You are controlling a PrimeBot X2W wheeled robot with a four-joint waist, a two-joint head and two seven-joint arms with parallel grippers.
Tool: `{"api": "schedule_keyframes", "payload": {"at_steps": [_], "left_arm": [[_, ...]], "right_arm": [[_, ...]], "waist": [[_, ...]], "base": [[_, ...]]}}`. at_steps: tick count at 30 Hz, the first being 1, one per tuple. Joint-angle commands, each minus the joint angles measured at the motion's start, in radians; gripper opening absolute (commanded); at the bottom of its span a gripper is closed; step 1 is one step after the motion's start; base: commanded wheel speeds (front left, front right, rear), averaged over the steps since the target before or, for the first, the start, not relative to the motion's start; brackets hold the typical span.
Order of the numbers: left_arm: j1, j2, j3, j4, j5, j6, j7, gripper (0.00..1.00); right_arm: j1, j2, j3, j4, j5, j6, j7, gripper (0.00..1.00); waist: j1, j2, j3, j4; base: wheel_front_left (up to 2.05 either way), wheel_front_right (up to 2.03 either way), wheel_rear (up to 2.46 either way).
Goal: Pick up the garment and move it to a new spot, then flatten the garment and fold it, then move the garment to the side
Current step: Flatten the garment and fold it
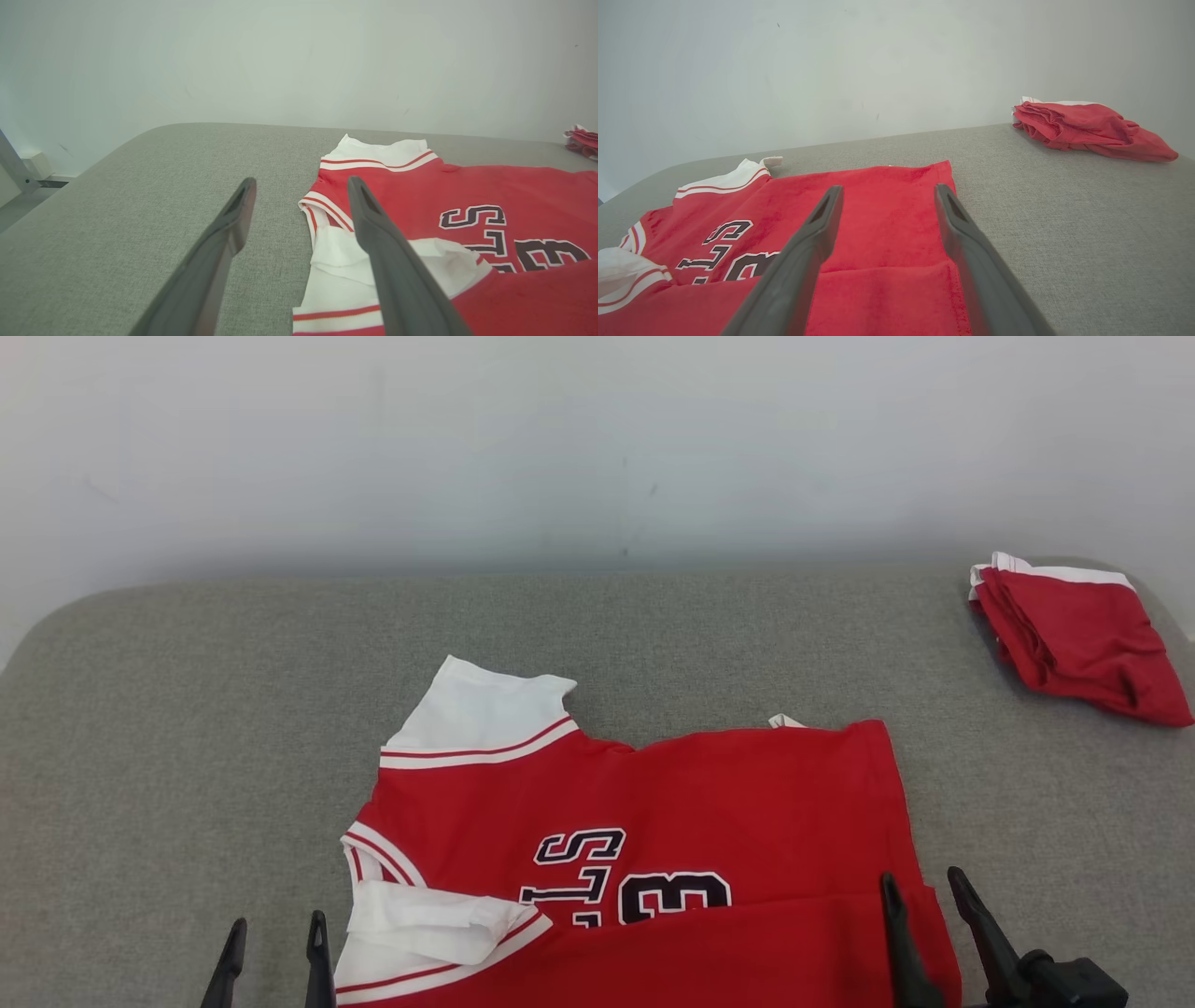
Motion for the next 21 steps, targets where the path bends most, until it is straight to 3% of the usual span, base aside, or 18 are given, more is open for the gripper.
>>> {"api": "schedule_keyframes", "payload": {"at_steps": [1,8,16,21], "left_arm": [[-0.012,-0.012,0.021,0.006,0.010,-0.016,-0.002,1.00],[-0.100,-0.003,0.073,0.069,0.018,-0.067,-0.002,1.00],[-0.351,0.143,0.061,0.213,-0.048,-0.100,0.019,1.00],[-0.538,0.252,-0.061,0.272,-0.201,-0.100,0.177,1.00]], "right_arm": [[-0.005,0.010,-0.003,-0.001,-0.014,-0.003,-0.004,1.00],[-0.081,0.014,-0.007,0.020,-0.024,-0.003,-0.004,1.00],[-0.279,0.002,0.038,0.104,-0.035,-0.003,-0.003,1.00],[-0.407,0.006,0.055,0.193,-0.038,-0.003,-0.003,1.00]], "waist": [[0.0000,0.0000,0.013,-0.007],[0.0000,0.0000,0.052,-0.047],[0.0000,0.0000,0.130,-0.146],[0.0000,0.0000,0.188,-0.189]], "base": [[0.00,0.00,0.00],[0.00,0.00,0.00],[0.00,0.00,0.00],[0.00,0.00,0.00]]}}
